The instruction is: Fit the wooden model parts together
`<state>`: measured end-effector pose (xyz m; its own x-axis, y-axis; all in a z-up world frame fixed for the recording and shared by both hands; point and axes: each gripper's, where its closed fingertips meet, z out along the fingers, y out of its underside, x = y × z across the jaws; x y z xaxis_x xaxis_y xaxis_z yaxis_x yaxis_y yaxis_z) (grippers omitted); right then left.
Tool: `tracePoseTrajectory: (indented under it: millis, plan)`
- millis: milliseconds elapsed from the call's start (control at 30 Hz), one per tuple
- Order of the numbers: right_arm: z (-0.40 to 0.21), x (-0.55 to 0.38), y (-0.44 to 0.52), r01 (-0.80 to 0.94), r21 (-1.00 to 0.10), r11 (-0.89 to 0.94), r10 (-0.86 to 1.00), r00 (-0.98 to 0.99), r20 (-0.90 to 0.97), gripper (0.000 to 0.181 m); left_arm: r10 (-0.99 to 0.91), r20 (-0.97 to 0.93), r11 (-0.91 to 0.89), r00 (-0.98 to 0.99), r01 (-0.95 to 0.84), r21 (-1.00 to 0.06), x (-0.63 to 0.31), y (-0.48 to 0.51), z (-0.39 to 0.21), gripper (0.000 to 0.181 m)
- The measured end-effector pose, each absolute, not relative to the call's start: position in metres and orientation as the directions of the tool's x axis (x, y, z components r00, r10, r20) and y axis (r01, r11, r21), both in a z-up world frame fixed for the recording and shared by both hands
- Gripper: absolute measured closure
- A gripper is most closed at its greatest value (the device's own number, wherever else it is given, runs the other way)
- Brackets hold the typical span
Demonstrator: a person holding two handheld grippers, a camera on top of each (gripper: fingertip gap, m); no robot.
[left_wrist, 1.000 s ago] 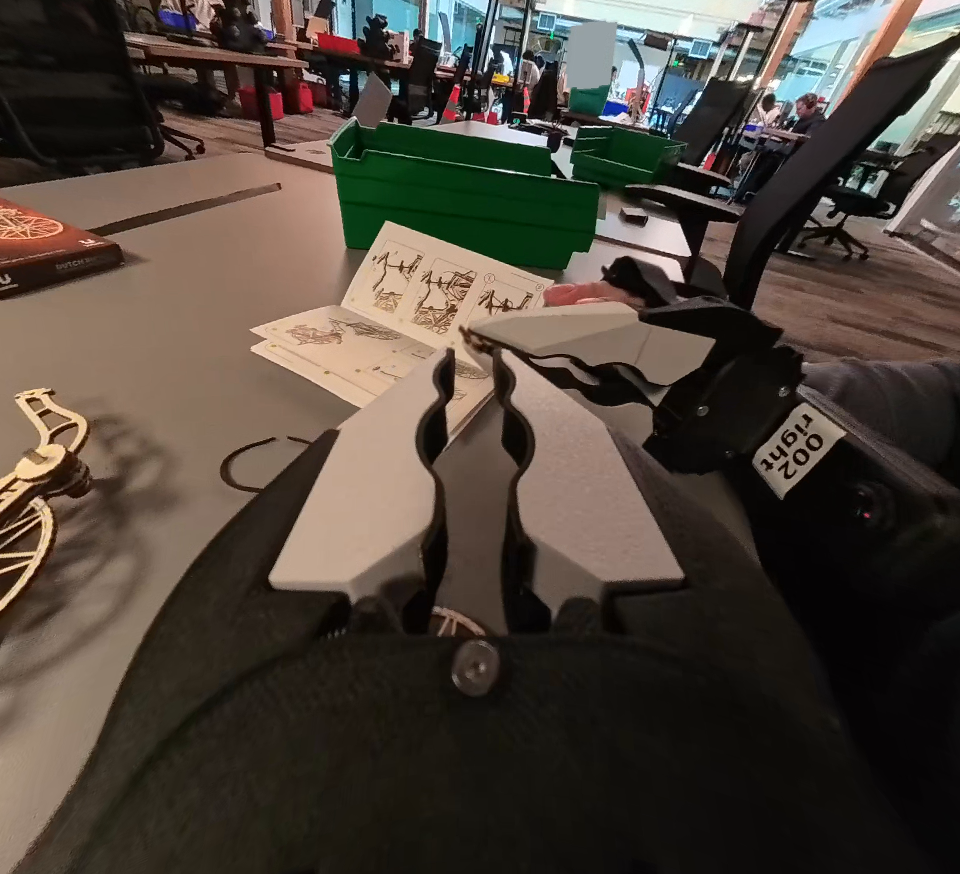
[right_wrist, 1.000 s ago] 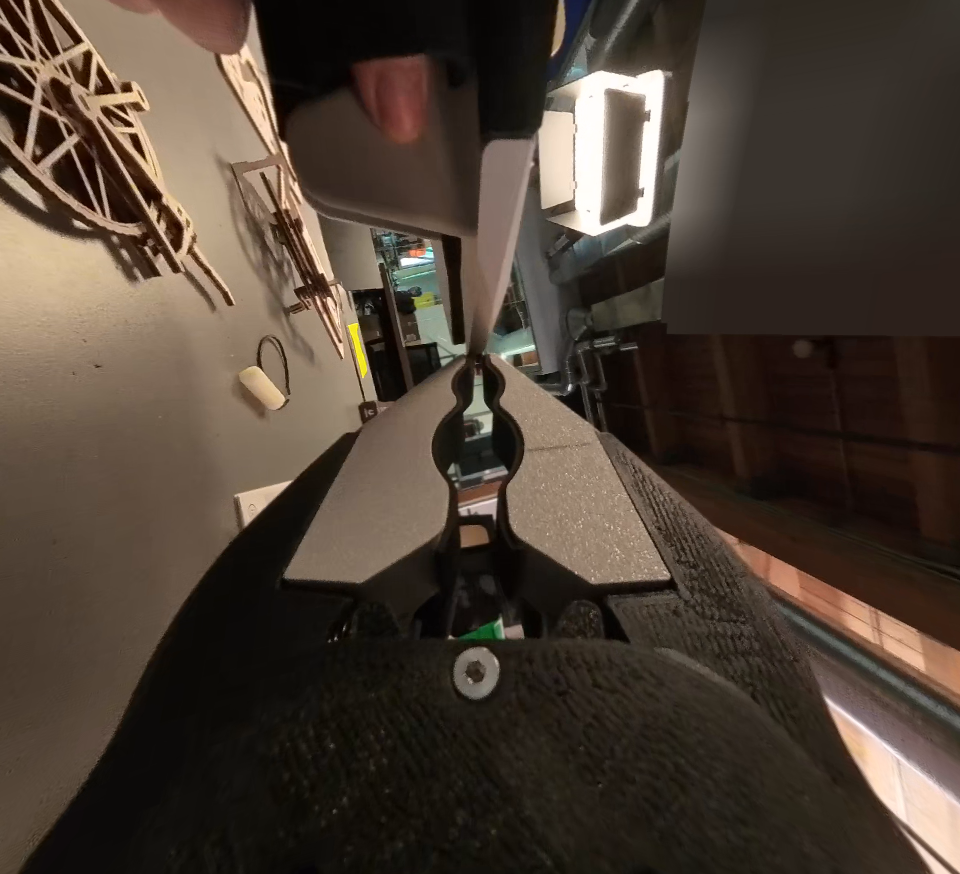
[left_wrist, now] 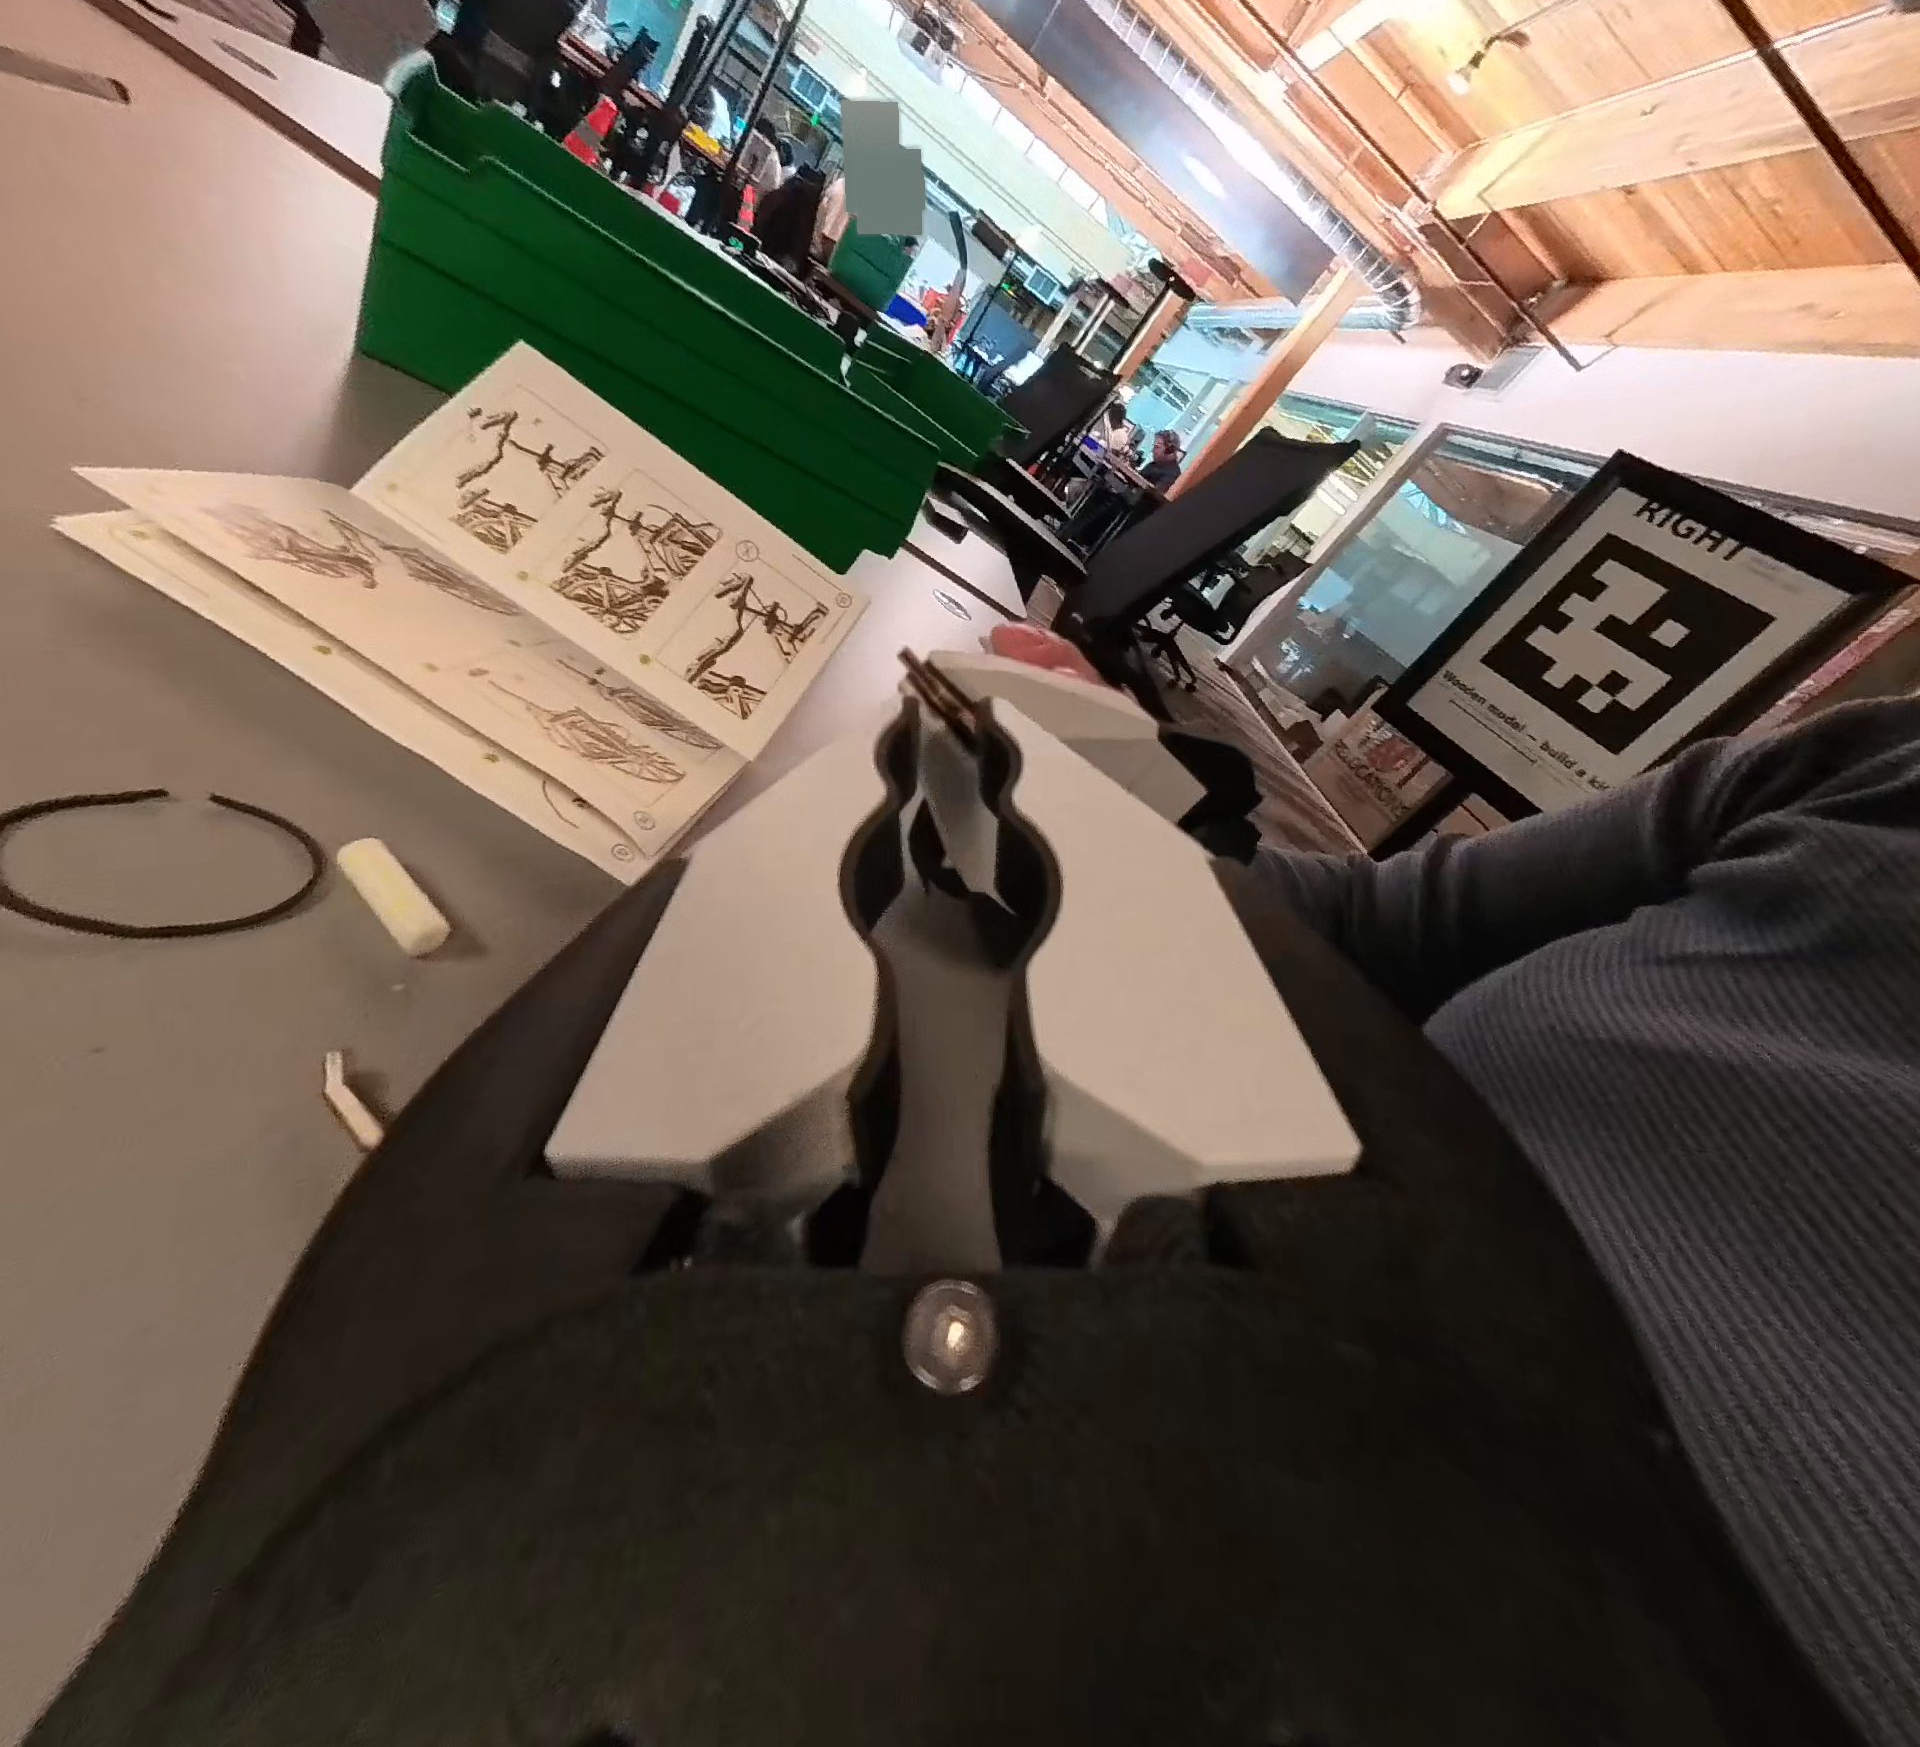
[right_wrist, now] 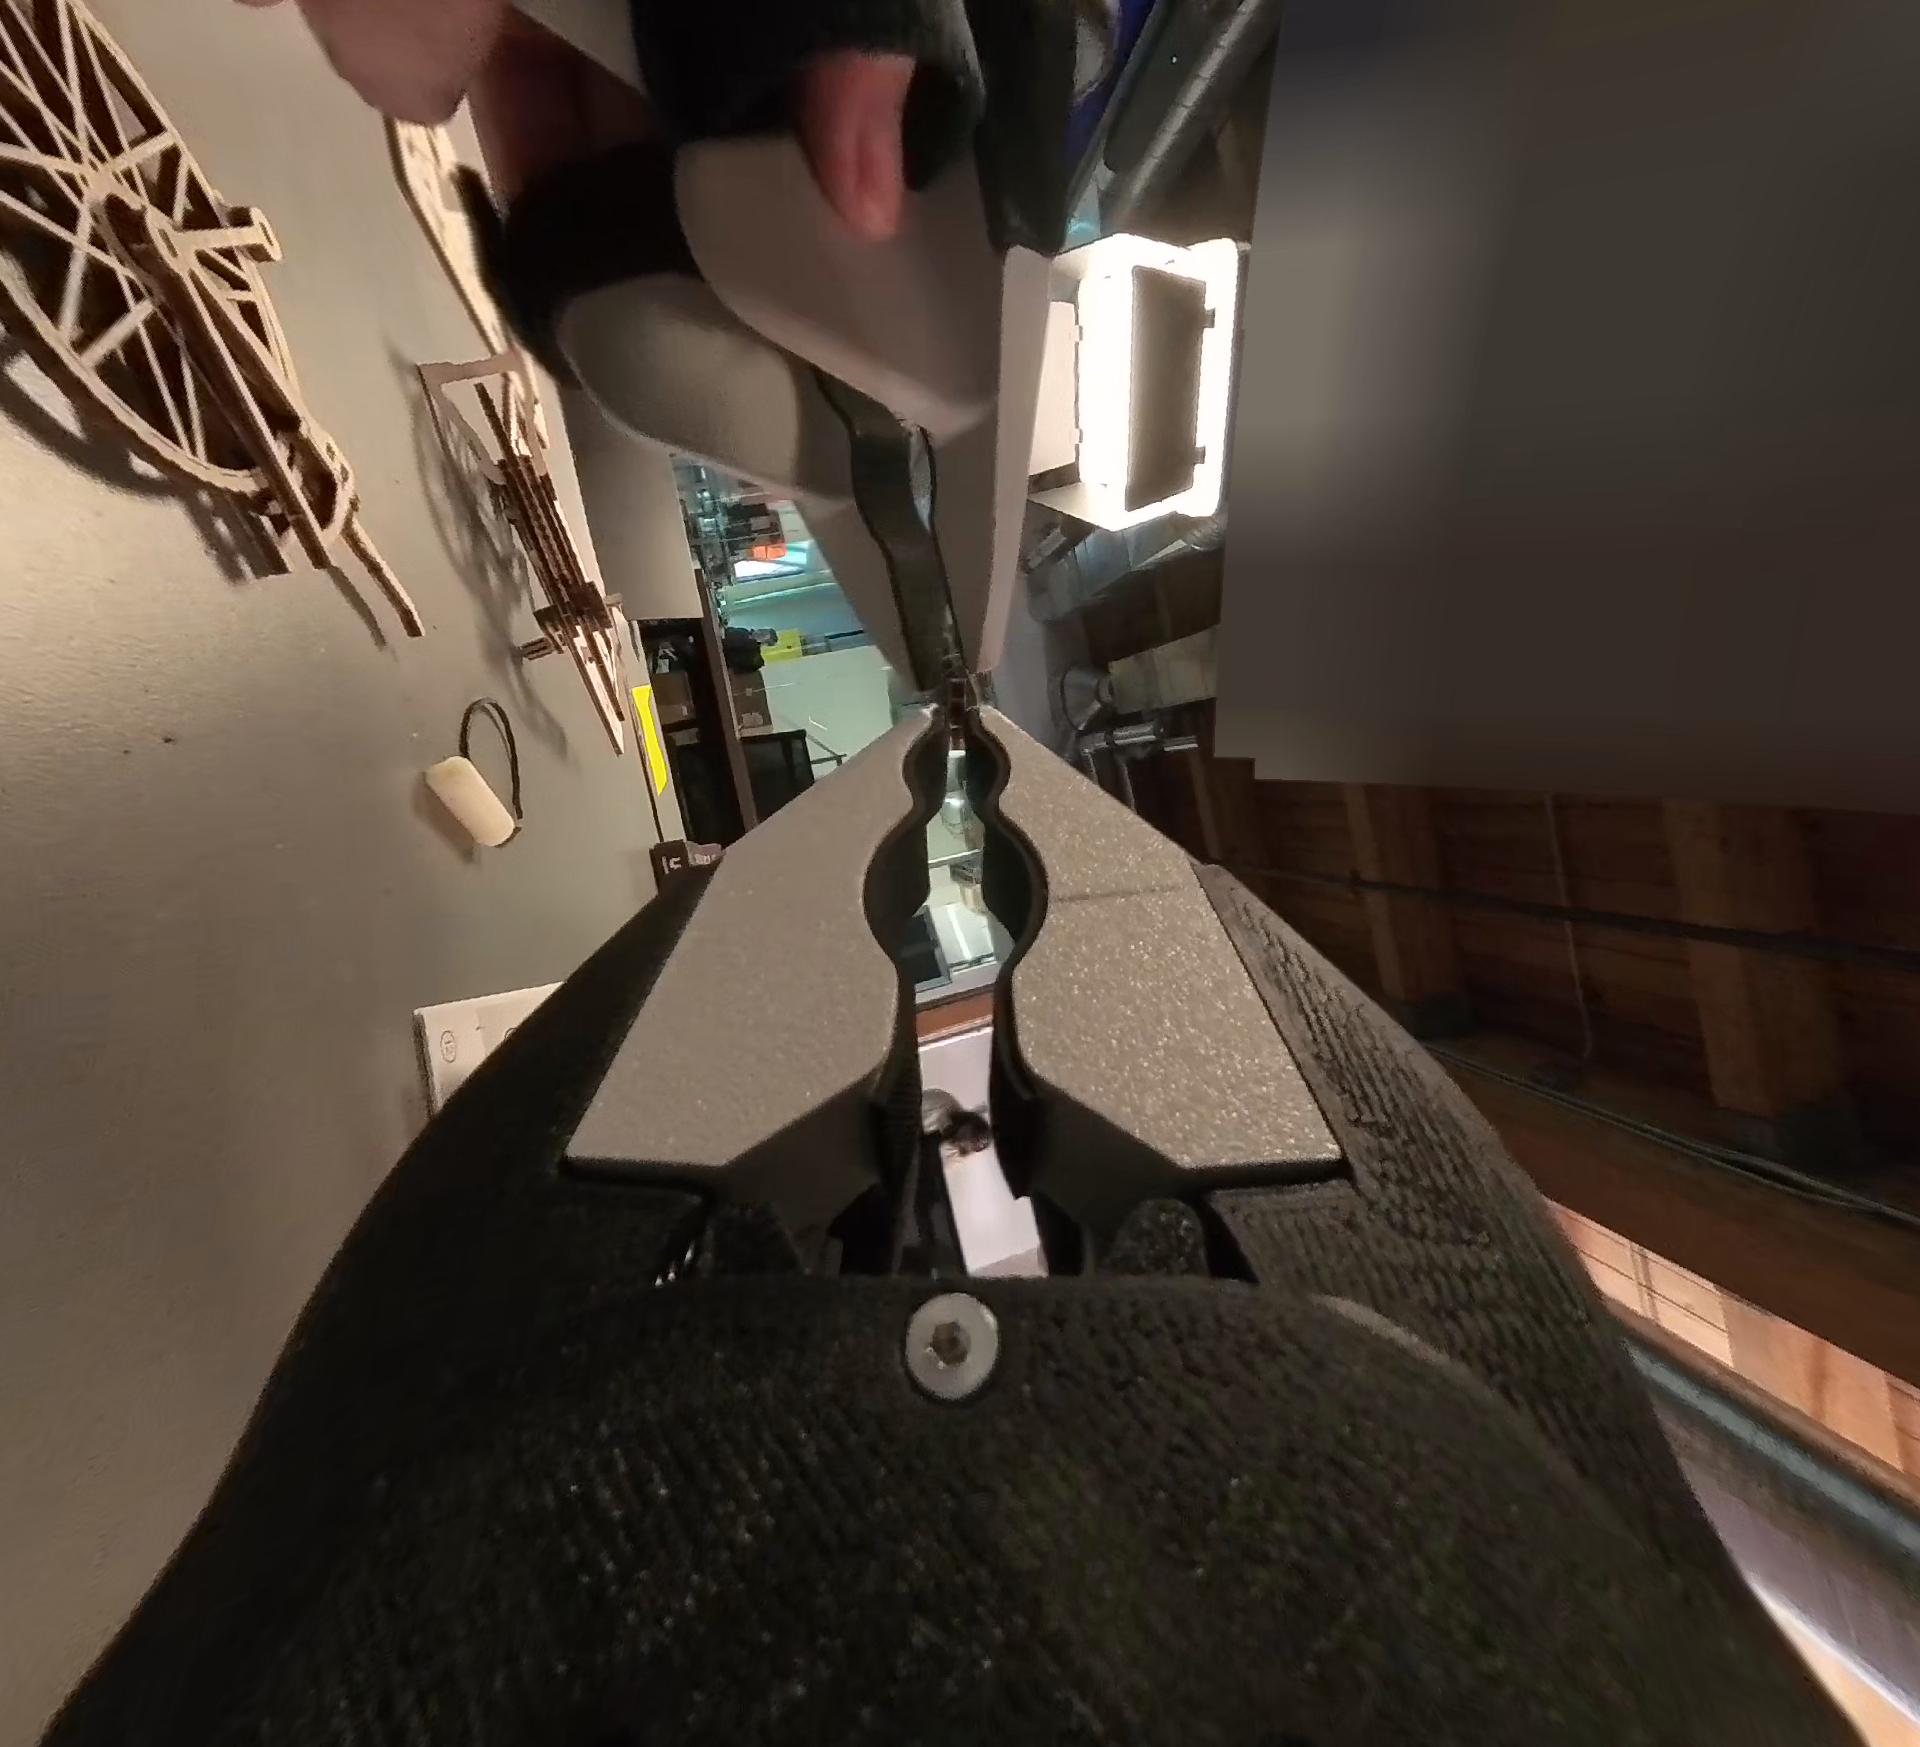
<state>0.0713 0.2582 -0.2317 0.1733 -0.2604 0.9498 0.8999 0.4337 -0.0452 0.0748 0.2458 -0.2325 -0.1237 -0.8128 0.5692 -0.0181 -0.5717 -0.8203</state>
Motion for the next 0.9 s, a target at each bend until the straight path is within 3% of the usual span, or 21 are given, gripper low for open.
tracePoseTrajectory:
  millis: [233,667,800,900]
  plan:
    - [-0.232,0.068,0.257,0.900,-0.021,0.436,-0.273,0.154,0.950,0.181,-0.804,0.581,-0.583,-0.130,-0.025,-0.812,0.075,0.245,-0.232,0.177]
    - [-0.227,0.067,0.253,0.916,0.083,0.392,-0.369,0.074,0.926,0.181,-0.669,0.718,-0.714,-0.191,-0.100,-0.693,0.073,0.242,-0.229,0.179]
    - [-0.232,0.064,0.254,0.908,0.074,0.413,-0.337,0.077,0.938,0.180,-0.699,0.696,-0.671,-0.166,-0.185,-0.718,0.070,0.243,-0.236,0.180]
    - [-0.235,0.062,0.254,0.881,-0.016,0.473,-0.251,0.152,0.956,0.175,-0.725,0.669,-0.626,-0.160,-0.250,-0.738,0.066,0.242,-0.241,0.180]
